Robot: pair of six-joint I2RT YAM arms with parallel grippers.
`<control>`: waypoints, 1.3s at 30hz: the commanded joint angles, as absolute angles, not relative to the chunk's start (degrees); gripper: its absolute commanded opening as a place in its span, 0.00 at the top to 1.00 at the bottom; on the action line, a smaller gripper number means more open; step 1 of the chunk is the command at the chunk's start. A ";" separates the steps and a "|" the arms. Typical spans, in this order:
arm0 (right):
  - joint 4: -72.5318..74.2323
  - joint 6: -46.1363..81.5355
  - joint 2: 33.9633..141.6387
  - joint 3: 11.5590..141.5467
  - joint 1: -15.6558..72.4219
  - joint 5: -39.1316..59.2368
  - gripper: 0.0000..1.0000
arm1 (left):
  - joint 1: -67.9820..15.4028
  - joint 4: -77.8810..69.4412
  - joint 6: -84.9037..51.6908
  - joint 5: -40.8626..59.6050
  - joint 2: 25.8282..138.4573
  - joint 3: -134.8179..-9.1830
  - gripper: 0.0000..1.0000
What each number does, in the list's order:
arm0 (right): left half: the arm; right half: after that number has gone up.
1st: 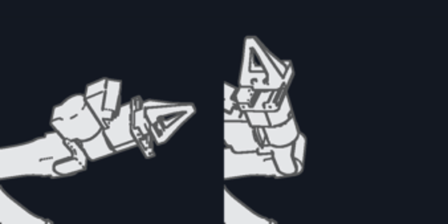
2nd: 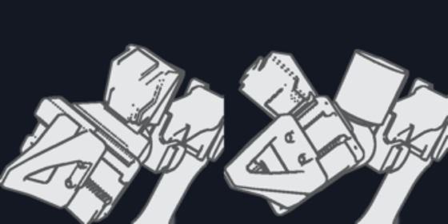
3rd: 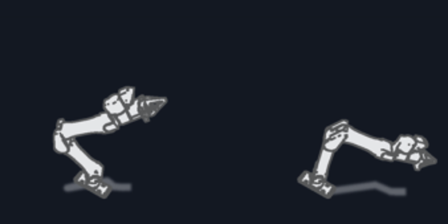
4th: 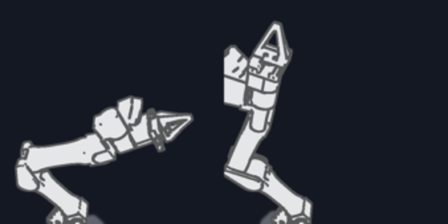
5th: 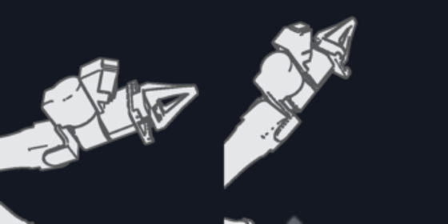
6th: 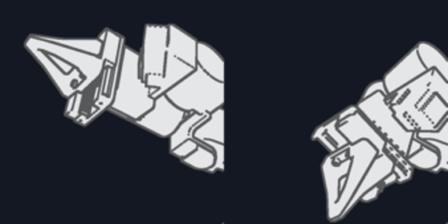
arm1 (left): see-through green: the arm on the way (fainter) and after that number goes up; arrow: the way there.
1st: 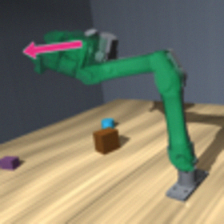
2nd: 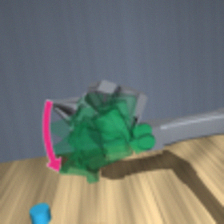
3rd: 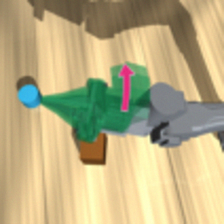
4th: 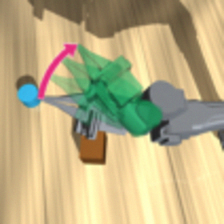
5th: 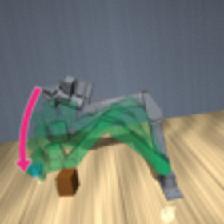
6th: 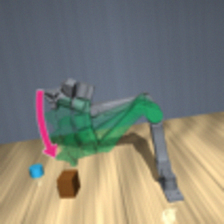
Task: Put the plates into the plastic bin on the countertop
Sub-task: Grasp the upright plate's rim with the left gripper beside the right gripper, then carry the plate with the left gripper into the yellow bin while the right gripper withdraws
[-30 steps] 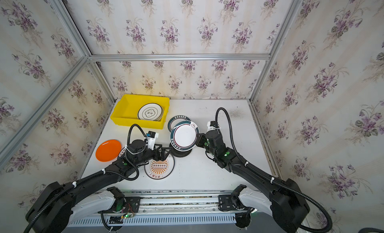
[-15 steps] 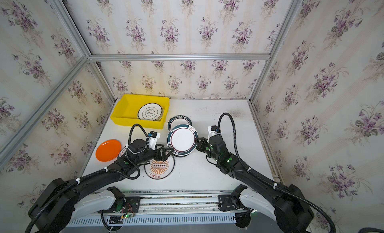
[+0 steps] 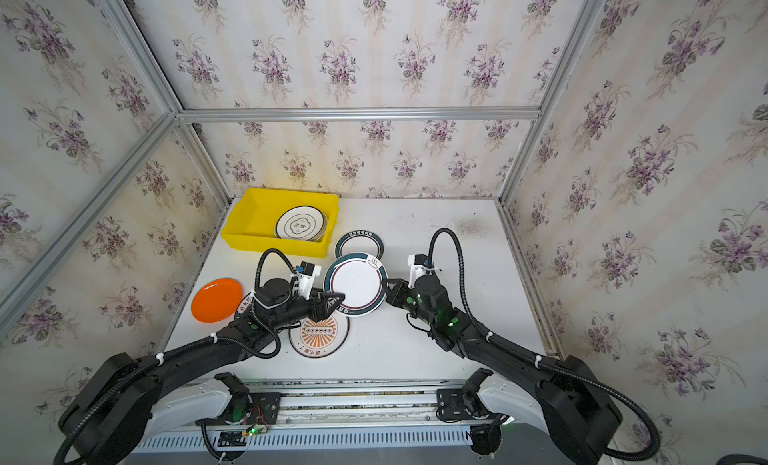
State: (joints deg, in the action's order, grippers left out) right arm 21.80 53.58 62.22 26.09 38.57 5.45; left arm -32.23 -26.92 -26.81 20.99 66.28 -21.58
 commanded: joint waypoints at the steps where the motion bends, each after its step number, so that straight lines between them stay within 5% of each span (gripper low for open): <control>1: 28.68 51.42 63.07 27.21 39.95 6.69 1.00 | -32.10 -30.29 -27.29 22.50 66.62 -21.49 0.49; 9: 25.18 49.18 66.51 30.47 41.31 6.50 1.00 | -31.73 -30.23 -27.88 22.66 66.88 -21.44 0.62; 19: 25.74 48.23 70.04 32.10 41.48 7.29 0.55 | -30.61 -30.29 -28.66 23.09 66.36 -21.07 0.99; 28: 17.97 45.22 64.82 32.56 41.48 3.43 0.27 | -29.99 -30.70 -28.96 23.65 66.87 -20.87 1.00; 35: 6.83 40.17 57.45 33.38 41.48 -1.89 0.24 | -28.47 -33.20 -29.45 26.27 64.68 -19.63 1.00; 39: 1.32 37.18 54.33 34.77 41.48 -3.50 0.24 | -27.32 -27.52 -29.26 18.30 59.40 -20.12 1.00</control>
